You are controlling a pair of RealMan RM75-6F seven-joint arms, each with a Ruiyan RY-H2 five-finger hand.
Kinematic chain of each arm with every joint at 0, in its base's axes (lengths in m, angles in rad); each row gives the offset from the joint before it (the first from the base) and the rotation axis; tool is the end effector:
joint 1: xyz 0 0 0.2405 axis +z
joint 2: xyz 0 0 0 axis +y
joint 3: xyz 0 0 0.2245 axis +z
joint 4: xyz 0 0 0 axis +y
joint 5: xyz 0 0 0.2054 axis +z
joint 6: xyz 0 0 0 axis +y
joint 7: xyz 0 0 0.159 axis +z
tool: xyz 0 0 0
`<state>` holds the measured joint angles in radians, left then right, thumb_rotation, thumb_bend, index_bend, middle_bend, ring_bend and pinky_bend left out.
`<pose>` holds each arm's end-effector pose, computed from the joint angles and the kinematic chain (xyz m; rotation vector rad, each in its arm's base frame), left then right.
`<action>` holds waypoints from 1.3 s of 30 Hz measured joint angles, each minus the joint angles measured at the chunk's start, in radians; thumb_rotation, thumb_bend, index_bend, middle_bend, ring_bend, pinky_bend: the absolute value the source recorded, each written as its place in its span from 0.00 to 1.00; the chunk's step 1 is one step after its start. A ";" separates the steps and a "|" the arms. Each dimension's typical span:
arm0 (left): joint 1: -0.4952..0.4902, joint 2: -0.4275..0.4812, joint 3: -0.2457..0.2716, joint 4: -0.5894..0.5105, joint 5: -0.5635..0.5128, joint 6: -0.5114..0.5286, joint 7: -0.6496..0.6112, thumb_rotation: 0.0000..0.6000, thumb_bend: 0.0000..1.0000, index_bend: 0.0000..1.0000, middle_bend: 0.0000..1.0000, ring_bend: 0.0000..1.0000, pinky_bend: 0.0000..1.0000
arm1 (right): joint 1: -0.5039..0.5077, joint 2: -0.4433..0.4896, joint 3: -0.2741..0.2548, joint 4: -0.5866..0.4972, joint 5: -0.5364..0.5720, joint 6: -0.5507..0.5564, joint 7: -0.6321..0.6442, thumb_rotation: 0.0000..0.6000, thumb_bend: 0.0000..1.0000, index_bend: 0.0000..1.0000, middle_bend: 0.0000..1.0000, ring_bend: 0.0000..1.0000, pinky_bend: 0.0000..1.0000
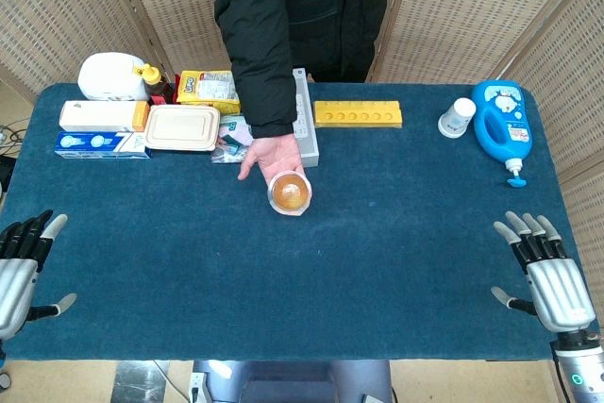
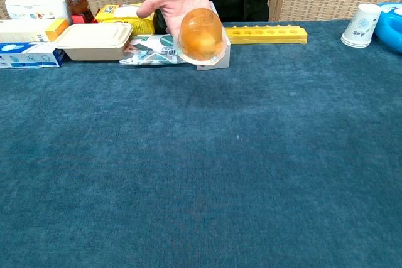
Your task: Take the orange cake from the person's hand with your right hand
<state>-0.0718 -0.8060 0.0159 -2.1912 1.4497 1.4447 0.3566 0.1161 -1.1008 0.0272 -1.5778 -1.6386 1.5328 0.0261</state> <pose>-0.2034 0.1685 0.1739 -1.4665 -0.9459 -0.7367 -0.2620 -0.1959 0.1521 1.5134 -0.7886 0.9954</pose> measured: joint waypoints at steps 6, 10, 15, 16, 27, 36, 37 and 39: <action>-0.001 -0.001 -0.001 -0.003 -0.004 -0.001 0.005 1.00 0.02 0.00 0.00 0.00 0.01 | 0.004 -0.002 -0.004 0.005 0.002 -0.017 0.004 1.00 0.00 0.13 0.07 0.00 0.00; 0.001 0.001 0.000 -0.006 0.002 0.003 0.001 1.00 0.02 0.00 0.00 0.00 0.01 | 0.015 -0.007 -0.003 0.001 -0.003 -0.031 0.003 1.00 0.00 0.13 0.07 0.00 0.00; -0.001 0.006 -0.004 -0.005 -0.002 0.000 -0.014 1.00 0.02 0.00 0.00 0.00 0.01 | 0.074 -0.012 0.020 -0.029 -0.018 -0.085 -0.041 1.00 0.00 0.13 0.08 0.00 0.00; -0.003 0.008 -0.004 -0.004 -0.002 -0.003 -0.018 1.00 0.02 0.00 0.00 0.00 0.01 | 0.090 -0.010 0.027 -0.043 -0.020 -0.102 -0.051 1.00 0.01 0.13 0.08 0.00 0.00; -0.002 0.022 -0.006 0.000 -0.005 -0.003 -0.048 1.00 0.02 0.00 0.00 0.00 0.01 | 0.360 0.003 0.172 -0.248 0.065 -0.410 -0.193 1.00 0.03 0.13 0.08 0.01 0.00; -0.020 0.030 -0.026 0.004 -0.058 -0.024 -0.065 1.00 0.02 0.00 0.00 0.00 0.01 | 0.582 -0.117 0.282 -0.267 0.308 -0.608 -0.306 1.00 0.07 0.14 0.09 0.01 0.00; -0.022 0.031 -0.027 0.005 -0.063 -0.025 -0.066 1.00 0.02 0.00 0.00 0.00 0.01 | 0.599 -0.135 0.288 -0.262 0.333 -0.623 -0.314 1.00 0.07 0.15 0.09 0.01 0.00; -0.024 0.031 -0.029 0.005 -0.070 -0.027 -0.067 1.00 0.02 0.00 0.00 0.00 0.01 | 0.639 -0.179 0.298 -0.242 0.384 -0.650 -0.334 1.00 0.08 0.15 0.09 0.01 0.01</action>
<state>-0.0956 -0.7750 -0.0132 -2.1861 1.3794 1.4175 0.2898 0.7555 -1.2800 0.3255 -1.8201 -1.2544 0.8832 -0.3083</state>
